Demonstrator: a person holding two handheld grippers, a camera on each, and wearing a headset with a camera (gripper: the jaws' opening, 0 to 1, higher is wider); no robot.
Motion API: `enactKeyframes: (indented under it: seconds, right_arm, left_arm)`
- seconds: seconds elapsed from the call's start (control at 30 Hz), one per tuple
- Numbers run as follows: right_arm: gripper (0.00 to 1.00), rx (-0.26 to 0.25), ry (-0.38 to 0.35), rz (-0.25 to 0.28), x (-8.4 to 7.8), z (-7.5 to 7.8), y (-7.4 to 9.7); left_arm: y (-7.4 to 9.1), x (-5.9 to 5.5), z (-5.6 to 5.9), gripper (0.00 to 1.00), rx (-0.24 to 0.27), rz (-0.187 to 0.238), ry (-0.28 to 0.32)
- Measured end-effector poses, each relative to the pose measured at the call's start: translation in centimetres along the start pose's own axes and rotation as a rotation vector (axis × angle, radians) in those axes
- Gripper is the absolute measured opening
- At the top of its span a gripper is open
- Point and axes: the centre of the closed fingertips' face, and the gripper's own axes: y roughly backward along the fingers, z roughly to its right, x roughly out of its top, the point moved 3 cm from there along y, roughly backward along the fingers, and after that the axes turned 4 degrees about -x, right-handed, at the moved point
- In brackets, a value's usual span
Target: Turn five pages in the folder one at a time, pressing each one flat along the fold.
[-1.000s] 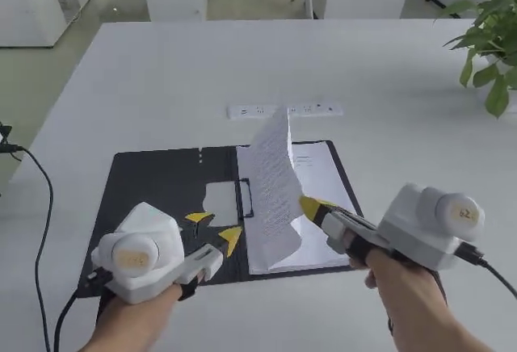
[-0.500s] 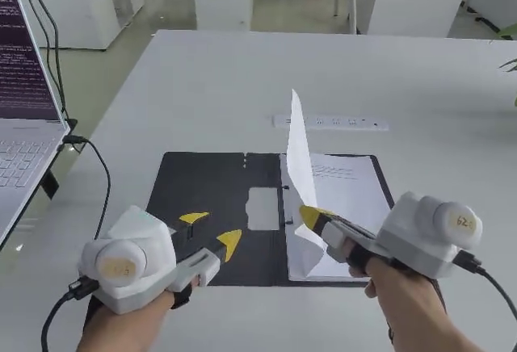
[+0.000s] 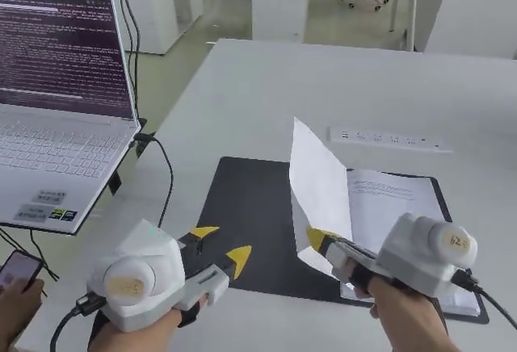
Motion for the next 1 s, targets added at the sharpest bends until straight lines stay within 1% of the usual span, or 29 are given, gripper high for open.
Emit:
enactKeyframes:
  seconds: [0.07, 0.13, 0.17, 0.23, 0.27, 0.37, 0.53, 0.63, 0.67, 0.73, 0.77, 0.8, 0.87, 0.9, 0.93, 0.97, 1.0]
  right_arm:
    - [0.00, 0.001, 0.001, -0.012, -0.5, -0.1, -0.7]
    - [0.00, -0.005, 0.007, -0.044, -1.4, 0.0, -1.5]
    - [0.00, -0.006, 0.000, -0.051, -1.8, 0.0, -2.0]
    - [0.00, -0.010, 0.009, -0.082, -2.7, 0.0, -2.7]
    - [0.00, -0.011, 0.012, -0.084, -2.8, -0.1, -2.9]
    - [0.00, -0.017, 0.013, -0.124, -4.1, 0.1, -4.0]
    - [0.00, -0.024, 0.030, -0.176, -5.7, 0.4, -5.3]
    - [0.00, -0.025, 0.025, -0.199, -6.4, 0.4, -5.8]
    - [0.00, -0.024, 0.027, -0.215, -6.9, 0.5, -6.0]
    - [0.01, -0.007, 0.025, -0.229, -7.4, 0.2, -6.2]
    - [0.06, 0.007, 0.005, -0.240, -7.7, -0.1, -6.1]
    - [0.11, 0.024, -0.008, -0.240, -7.9, -0.3, -6.1]
    - [0.23, 0.049, -0.031, -0.244, -8.3, -0.6, -5.8]
    - [0.24, 0.057, -0.035, -0.243, -8.3, -0.5, -5.4]
    - [0.22, 0.058, -0.029, -0.236, -8.2, -0.3, -5.0]
    - [0.19, 0.053, -0.023, -0.218, -7.9, 0.0, -4.7]
    - [0.17, 0.038, -0.037, -0.199, -7.4, 0.6, -4.1]
  left_arm:
    - [0.4, -0.3, -0.4, 0.30, 0.011, -0.006, 0.008]
    - [0.8, -0.4, -0.6, 0.29, 0.018, -0.003, 0.008]
    - [1.0, -0.6, -0.7, 0.29, 0.018, -0.004, 0.007]
    - [1.2, -0.8, -0.9, 0.28, 0.023, -0.010, 0.011]
    - [1.3, -1.0, -1.1, 0.29, 0.027, -0.018, 0.015]
    - [1.4, -1.4, -1.2, 0.27, 0.027, -0.021, 0.008]
    - [1.4, -2.6, -1.2, 0.27, 0.020, -0.051, 0.010]
    - [1.2, -3.2, -1.1, 0.25, 0.011, -0.064, 0.004]
    - [1.0, -3.3, -1.1, 0.26, 0.009, -0.067, 0.002]
    - [0.6, -3.6, -1.1, 0.26, 0.003, -0.077, 0.004]
    - [0.3, -3.8, -1.1, 0.26, -0.003, -0.079, 0.001]
    - [0.1, -3.9, -1.1, 0.26, -0.006, -0.086, 0.003]
    - [-0.5, -4.0, -1.0, 0.25, -0.014, -0.088, -0.003]
    - [-1.0, -4.1, -1.0, 0.26, -0.020, -0.093, 0.000]
    - [-1.3, -4.3, -1.0, 0.26, -0.021, -0.100, 0.000]
    - [-1.6, -4.4, -1.0, 0.25, -0.026, -0.102, -0.005]
    - [-2.2, -4.5, -0.8, 0.25, -0.036, -0.103, -0.006]
